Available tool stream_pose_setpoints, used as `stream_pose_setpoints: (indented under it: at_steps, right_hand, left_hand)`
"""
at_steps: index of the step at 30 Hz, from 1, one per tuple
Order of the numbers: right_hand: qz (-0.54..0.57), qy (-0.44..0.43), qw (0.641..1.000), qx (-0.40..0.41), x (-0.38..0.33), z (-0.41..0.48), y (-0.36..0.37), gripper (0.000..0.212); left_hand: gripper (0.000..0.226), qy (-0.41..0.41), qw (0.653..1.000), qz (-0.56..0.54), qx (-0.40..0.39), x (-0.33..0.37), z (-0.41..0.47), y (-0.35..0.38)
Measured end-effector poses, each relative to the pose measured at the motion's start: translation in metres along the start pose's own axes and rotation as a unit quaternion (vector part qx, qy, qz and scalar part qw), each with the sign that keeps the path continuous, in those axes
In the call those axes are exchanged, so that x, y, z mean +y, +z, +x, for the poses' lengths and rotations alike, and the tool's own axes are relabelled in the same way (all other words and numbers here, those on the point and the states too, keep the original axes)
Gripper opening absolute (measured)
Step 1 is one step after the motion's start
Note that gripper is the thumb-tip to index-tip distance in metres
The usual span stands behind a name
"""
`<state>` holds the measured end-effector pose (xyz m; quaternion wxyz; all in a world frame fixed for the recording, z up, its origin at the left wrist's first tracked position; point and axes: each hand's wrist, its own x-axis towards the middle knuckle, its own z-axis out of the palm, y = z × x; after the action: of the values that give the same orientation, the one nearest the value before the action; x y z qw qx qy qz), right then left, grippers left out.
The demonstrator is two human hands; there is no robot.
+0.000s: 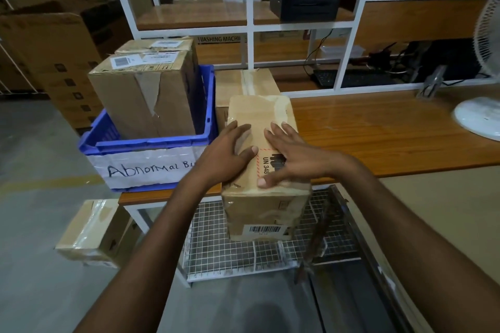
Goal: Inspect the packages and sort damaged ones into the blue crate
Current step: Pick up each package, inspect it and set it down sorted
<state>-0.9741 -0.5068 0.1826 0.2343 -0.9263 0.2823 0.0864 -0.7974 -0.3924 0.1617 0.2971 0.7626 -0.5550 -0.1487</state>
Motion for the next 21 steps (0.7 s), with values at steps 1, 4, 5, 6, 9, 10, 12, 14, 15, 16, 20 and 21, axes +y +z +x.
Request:
stream_pose_setpoints:
  at_steps: [1,4,5,6,9,10,12,14,15,16,20,21]
  right_hand:
    - [-0.005,-0.006,1.0,-0.019,0.003,-0.001,-0.004,0.137]
    - [-0.01,-0.015,1.0,-0.025,0.01,-0.004,-0.009,0.14]
    - [-0.011,-0.013,1.0,-0.019,0.011,-0.004,-0.009,0.139]
    - [-0.013,-0.009,1.0,-0.013,0.01,-0.004,-0.008,0.139]
    - [-0.011,0.015,1.0,0.013,0.004,-0.009,-0.006,0.136]
    - [-0.01,0.021,1.0,0.022,0.001,-0.013,-0.005,0.135]
    - [-0.021,0.023,0.998,0.047,-0.005,-0.022,0.0,0.128]
    - [-0.048,0.019,0.996,0.078,-0.011,-0.029,0.009,0.121]
    - [-0.061,0.018,0.994,0.086,-0.013,-0.032,0.014,0.12]
    - [-0.068,0.017,0.994,0.089,-0.014,-0.033,0.019,0.12]
    - [-0.038,-0.002,0.998,0.052,-0.005,-0.034,0.025,0.128]
    - [-0.026,-0.014,0.999,0.02,-0.002,-0.036,0.023,0.133]
  left_hand:
    - [0.066,-0.005,1.0,-0.023,-0.011,-0.001,-0.004,-0.001]
    - [0.075,-0.022,0.993,-0.09,-0.067,-0.003,-0.013,-0.006]
    - [0.081,-0.026,0.989,-0.116,-0.084,-0.004,-0.016,-0.007]
    - [0.089,-0.027,0.985,-0.135,-0.102,-0.007,-0.02,-0.01]
    - [0.115,-0.003,0.978,-0.128,-0.164,-0.02,-0.029,-0.013]
    - [0.121,0.004,0.977,-0.12,-0.174,-0.022,-0.033,-0.013]
    - [0.13,0.017,0.978,-0.106,-0.179,-0.027,-0.038,-0.012]
    - [0.139,0.03,0.973,-0.071,-0.216,-0.028,-0.043,-0.012]
    - [0.143,0.039,0.969,-0.042,-0.24,-0.027,-0.045,-0.011]
    - [0.146,0.05,0.966,-0.011,-0.255,-0.027,-0.047,-0.01]
    - [0.137,0.084,0.971,0.004,-0.225,-0.028,-0.056,-0.006]
    - [0.134,0.093,0.973,0.006,-0.213,-0.029,-0.058,-0.005]
